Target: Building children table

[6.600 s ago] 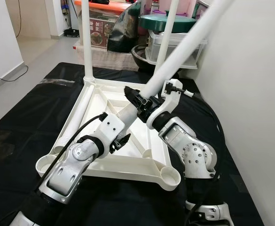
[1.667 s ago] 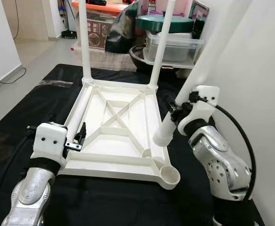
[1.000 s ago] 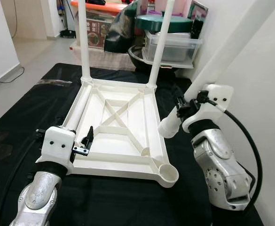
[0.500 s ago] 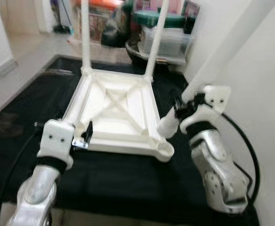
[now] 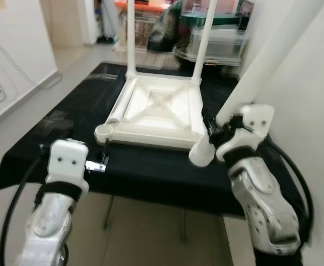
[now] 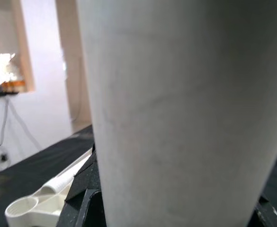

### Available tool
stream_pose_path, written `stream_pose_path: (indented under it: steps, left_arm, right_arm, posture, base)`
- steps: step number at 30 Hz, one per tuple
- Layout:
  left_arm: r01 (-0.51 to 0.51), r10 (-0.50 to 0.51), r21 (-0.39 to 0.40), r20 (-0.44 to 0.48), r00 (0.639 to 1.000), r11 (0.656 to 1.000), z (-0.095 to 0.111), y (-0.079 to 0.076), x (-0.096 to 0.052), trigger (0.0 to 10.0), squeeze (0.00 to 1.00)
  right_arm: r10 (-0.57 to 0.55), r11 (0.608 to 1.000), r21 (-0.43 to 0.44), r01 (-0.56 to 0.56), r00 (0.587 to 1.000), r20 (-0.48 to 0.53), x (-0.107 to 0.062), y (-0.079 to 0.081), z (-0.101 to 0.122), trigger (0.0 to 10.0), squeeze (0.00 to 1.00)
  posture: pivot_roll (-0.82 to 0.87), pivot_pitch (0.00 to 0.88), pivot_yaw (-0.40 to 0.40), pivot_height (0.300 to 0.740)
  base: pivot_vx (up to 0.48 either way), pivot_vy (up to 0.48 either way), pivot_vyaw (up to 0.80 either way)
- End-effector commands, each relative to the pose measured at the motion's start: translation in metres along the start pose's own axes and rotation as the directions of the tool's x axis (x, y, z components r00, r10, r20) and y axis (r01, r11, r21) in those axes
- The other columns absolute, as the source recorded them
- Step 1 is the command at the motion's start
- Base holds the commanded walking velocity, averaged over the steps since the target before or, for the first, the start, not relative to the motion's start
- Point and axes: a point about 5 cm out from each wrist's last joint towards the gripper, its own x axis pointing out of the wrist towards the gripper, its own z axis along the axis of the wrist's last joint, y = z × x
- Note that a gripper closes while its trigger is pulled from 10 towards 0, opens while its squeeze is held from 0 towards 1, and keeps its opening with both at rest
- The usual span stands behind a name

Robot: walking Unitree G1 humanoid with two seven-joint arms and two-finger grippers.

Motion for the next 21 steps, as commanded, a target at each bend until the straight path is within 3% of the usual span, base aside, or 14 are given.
stream_pose_path:
  steps: [1, 8, 21]
  left_arm:
    - [-0.008, 0.008, -0.006, -0.021, 1.0, 1.0, -0.0035, 0.0003, 0.0001, 10.0, 0.0]
    - [-0.012, 0.012, -0.016, -0.016, 1.0, 1.0, -0.0028, -0.0014, 0.002, 10.0, 0.0]
    - [0.007, -0.008, -0.023, -0.036, 0.999, 1.0, -0.0076, -0.0057, 0.0027, 10.0, 0.0]
  right_arm:
    - [-0.002, 1.0, -0.01, 0.002, 1.0, 0.001, -0.0009, -0.0004, 0.0004, 10.0, 0.0]
    - [-0.005, 1.0, -0.019, 0.004, 1.0, -0.019, -0.0027, -0.0014, -0.0034, 10.0, 0.0]
    - [-0.01, 1.0, -0.011, 0.01, 0.998, -0.055, -0.0041, -0.0011, -0.0087, 10.0, 0.0]
  posture:
    - [0.08, 0.0, -0.126, 0.74]
    - [0.08, 0.0, -0.127, 0.74]
    - [0.07, 0.0, -0.122, 0.74]
  base:
    - [-0.296, 0.0, 0.0]
    - [-0.292, 0.0, 0.0]
    - [0.0, 0.0, 0.0]
